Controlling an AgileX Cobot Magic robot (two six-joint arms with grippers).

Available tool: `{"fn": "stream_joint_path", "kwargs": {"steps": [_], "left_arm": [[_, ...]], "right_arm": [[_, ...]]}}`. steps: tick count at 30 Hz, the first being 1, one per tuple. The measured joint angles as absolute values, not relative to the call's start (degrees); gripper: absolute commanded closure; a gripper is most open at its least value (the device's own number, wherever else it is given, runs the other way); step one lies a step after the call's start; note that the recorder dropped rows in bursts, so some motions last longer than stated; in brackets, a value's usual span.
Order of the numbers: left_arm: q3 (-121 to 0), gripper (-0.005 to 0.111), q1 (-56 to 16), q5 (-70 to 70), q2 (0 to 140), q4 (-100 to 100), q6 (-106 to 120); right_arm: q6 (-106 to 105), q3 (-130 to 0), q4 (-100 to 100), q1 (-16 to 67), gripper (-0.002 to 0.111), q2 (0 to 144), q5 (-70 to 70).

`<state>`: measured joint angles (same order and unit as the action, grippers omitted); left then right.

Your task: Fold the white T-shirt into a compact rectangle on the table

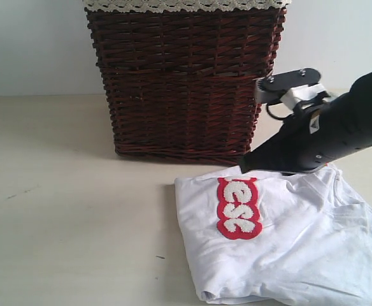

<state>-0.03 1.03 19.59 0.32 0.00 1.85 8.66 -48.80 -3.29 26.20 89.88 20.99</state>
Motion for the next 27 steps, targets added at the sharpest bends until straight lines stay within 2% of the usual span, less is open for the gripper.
{"fn": "stream_joint_path", "kwargs": {"steps": [11,16,27], "left_arm": [[0.0,0.106,1.0,19.6,0.3,0.0,1.9],[0.0,0.106,1.0,19.6,0.3,0.0,1.9],[0.0,0.106,1.0,19.6,0.3,0.0,1.9]], "right_arm": [[6.4,-48.8,4.8,34.7,0.108,89.9,12.4],[5.6,-48.8,4.7,35.2,0.108,88.7,12.2],[5.5,-40.1,3.1,35.2,0.108,69.1,7.4]]}}
